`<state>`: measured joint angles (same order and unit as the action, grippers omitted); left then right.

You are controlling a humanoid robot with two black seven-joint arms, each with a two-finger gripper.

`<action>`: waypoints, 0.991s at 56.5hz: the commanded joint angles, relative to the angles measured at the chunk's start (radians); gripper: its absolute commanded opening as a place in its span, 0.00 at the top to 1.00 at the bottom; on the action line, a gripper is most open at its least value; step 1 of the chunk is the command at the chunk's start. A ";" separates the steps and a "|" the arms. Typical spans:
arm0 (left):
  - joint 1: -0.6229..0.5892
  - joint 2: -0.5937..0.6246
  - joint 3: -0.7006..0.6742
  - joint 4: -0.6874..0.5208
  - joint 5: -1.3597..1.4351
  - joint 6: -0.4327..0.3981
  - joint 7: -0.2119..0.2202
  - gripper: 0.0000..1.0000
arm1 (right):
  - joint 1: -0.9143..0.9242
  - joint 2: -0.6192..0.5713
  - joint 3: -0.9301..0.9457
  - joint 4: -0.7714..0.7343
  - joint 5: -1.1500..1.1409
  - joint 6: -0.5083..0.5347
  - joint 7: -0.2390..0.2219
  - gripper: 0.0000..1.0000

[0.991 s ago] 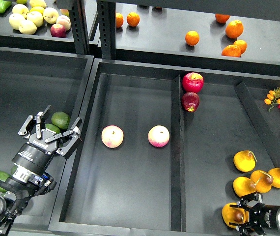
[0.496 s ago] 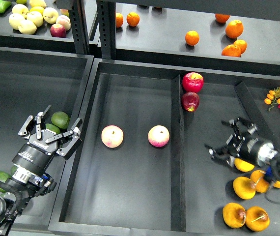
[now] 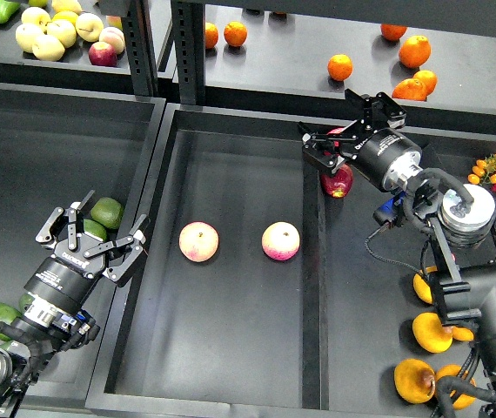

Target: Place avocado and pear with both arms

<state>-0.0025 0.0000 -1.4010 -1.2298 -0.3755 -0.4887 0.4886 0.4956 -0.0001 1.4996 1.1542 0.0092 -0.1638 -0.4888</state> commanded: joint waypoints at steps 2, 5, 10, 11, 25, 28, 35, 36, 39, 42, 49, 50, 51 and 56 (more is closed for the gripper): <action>0.002 0.000 -0.001 0.009 0.003 0.000 -0.041 0.02 | -0.064 0.000 0.001 -0.022 0.001 0.113 0.000 0.00; 0.001 0.000 0.002 0.009 0.003 0.000 -0.065 0.02 | -0.084 0.000 0.001 -0.037 0.018 0.147 0.000 0.00; -0.001 0.000 0.000 0.021 0.003 0.000 -0.079 0.02 | -0.144 0.000 -0.016 -0.053 0.100 0.214 0.000 0.00; -0.001 0.000 -0.003 0.026 0.003 0.000 -0.079 0.02 | -0.160 0.000 -0.027 -0.054 0.116 0.230 0.000 0.00; 0.019 0.000 -0.019 0.084 0.003 0.000 -0.079 0.02 | -0.287 0.000 -0.058 -0.163 0.170 0.452 0.000 0.00; 0.021 0.000 -0.033 0.095 0.003 0.000 -0.077 0.02 | -0.295 0.000 -0.050 -0.185 0.176 0.467 0.000 0.00; 0.021 0.000 -0.062 0.082 0.012 0.000 -0.077 0.02 | -0.301 0.000 -0.033 -0.177 0.181 0.486 0.013 0.00; 0.019 0.000 -0.064 0.078 0.021 0.000 -0.077 0.02 | -0.301 0.000 -0.030 -0.169 0.179 0.484 0.030 0.00; 0.016 0.000 -0.072 0.059 0.064 0.000 -0.077 0.02 | -0.301 0.000 -0.013 -0.153 0.179 0.478 0.068 0.00; 0.015 0.000 -0.082 0.042 0.101 0.000 -0.077 0.02 | -0.301 0.000 0.001 -0.133 0.179 0.475 0.091 0.00; -0.025 0.000 -0.122 -0.053 0.207 0.000 -0.079 0.02 | -0.289 0.000 0.028 -0.030 0.179 0.464 0.115 0.00; -0.033 0.000 -0.127 -0.068 0.216 0.000 -0.081 0.02 | -0.285 0.000 0.036 -0.019 0.179 0.461 0.116 0.00; -0.037 0.000 -0.130 -0.077 0.220 0.000 -0.081 0.02 | -0.282 0.000 0.039 -0.011 0.179 0.460 0.116 0.00; -0.059 0.000 -0.144 -0.138 0.247 0.000 -0.081 0.02 | -0.269 0.000 0.063 0.028 0.181 0.438 0.139 0.00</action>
<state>-0.0324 0.0000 -1.5266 -1.2937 -0.1685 -0.4887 0.4098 0.2113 0.0000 1.5339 1.1286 0.1891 0.2974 -0.3729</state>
